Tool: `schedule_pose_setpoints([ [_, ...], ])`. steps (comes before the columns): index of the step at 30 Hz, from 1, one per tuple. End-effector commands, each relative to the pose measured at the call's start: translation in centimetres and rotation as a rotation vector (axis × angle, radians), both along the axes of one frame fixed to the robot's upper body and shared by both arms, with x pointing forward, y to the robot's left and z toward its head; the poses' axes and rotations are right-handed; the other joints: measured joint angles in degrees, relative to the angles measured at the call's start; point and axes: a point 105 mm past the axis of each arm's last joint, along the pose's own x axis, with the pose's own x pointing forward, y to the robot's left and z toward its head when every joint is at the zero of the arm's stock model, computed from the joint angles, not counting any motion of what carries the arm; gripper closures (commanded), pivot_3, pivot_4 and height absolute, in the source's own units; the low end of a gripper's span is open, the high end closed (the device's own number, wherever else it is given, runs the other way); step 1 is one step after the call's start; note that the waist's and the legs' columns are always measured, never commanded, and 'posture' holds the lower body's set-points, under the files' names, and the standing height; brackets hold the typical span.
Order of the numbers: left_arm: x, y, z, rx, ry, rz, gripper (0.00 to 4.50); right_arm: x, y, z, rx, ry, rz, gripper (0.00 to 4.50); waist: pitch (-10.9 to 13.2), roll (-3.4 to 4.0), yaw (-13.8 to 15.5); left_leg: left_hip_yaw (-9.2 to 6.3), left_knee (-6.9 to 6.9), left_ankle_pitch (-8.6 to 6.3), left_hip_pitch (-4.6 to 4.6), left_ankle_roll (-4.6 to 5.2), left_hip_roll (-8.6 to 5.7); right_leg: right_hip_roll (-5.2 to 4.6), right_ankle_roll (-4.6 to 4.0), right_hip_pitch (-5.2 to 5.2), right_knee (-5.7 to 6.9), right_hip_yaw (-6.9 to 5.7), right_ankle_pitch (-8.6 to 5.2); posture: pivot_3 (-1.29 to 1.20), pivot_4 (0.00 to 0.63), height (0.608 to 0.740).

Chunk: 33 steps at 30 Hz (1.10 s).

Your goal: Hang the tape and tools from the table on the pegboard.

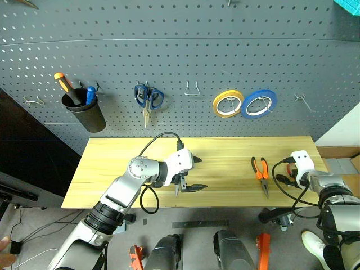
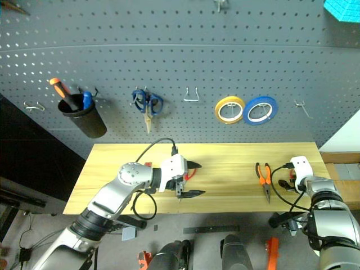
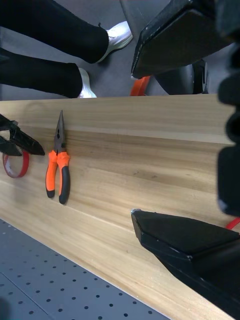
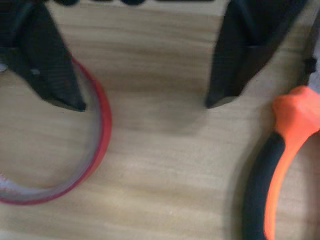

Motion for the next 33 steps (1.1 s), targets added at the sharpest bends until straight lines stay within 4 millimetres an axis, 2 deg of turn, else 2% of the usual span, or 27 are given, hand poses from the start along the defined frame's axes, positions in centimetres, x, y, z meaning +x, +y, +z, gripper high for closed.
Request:
schedule_pose_setpoints([
  [1,0.1,-0.4,1.8,-0.049,-0.051,-0.017,0.0,-0.7,-0.4,-0.6,-0.028,0.051,0.009,1.95,0.0,0.0,0.0,0.0,0.01,0.0,0.0,0.0,0.0,0.0,0.01,0.0,0.0,0.0,0.0,-0.1,0.219,0.74],
  [8,-0.5,-1.1,2.7,-0.128,0.011,-0.046,0.0,-1.8,-0.2,-2.2,-0.178,0.127,0.148,4.38,-0.1,-0.13,0.0,-0.02,0.09,0.01,0.04,0.01,0.0,0.02,0.09,0.07,0.0,0.01,0.05,-0.12,0.215,0.74],
  [13,-0.8,-1.4,2.7,-0.134,0.029,-0.066,0.0,-2.0,0.2,-2.8,-0.228,0.129,0.218,4.49,-0.2,-0.43,0.0,-0.03,0.1,0.01,0.11,0.0,0.01,0.03,0.09,0.16,-0.02,0.01,0.05,-0.13,0.218,0.74],
  [17,-0.5,-1.7,3.2,-0.161,0.027,-0.056,0.0,-0.4,0.9,-1.2,-0.25,0.007,0.271,4.49,-0.2,-0.47,-0.1,-0.06,0.09,0.01,0.28,0.01,0.01,0.02,0.1,0.37,-0.07,0.0,0.05,-0.14,0.217,0.74],
  [21,-0.2,-2.3,4.4,-0.216,0.026,-0.048,0.0,0.8,0.8,3.3,-0.276,-0.201,0.287,4.49,-0.1,-0.3,-0.1,-0.05,0.09,0.01,0.26,0.01,0.02,0.02,0.11,0.31,-0.05,0.01,0.05,-0.16,0.219,0.74],
  [24,0.1,-2.7,5.4,-0.261,0.019,-0.036,0.0,1.0,1.3,8.5,-0.382,-0.429,0.276,4.49,0.0,-0.06,-0.1,-0.01,0.09,0.01,0.0,0.01,-0.01,0.01,0.14,0.01,0.01,0.07,0.05,-0.17,0.224,0.74],
  [26,0.2,-3.0,6.0,-0.288,0.016,-0.032,0.0,0.4,2.3,11.2,-0.404,-0.539,0.257,4.49,0.0,-0.05,-0.2,0.05,0.07,0.01,-0.08,0.0,0.0,0.0,0.15,-0.14,0.08,0.12,0.06,-0.19,0.229,0.74],
  [30,0.5,-3.8,6.8,-0.319,0.006,-0.04,0.0,-1.2,6.2,16.8,-0.392,-0.793,0.201,4.49,0.1,-0.12,-0.4,0.1,0.05,0.0,-0.15,-0.02,0.12,0.01,0.21,-0.32,0.16,0.17,0.01,-0.21,0.237,0.74],
  [33,0.5,-4.0,6.9,-0.318,0.005,-0.051,0.0,-1.2,7.5,18.8,-0.375,-0.866,0.175,4.49,0.1,-0.13,-0.3,0.18,0.05,0.01,-0.16,-0.01,0.11,0.04,0.35,-0.4,0.17,0.2,-0.07,-0.22,0.24,0.74],
])
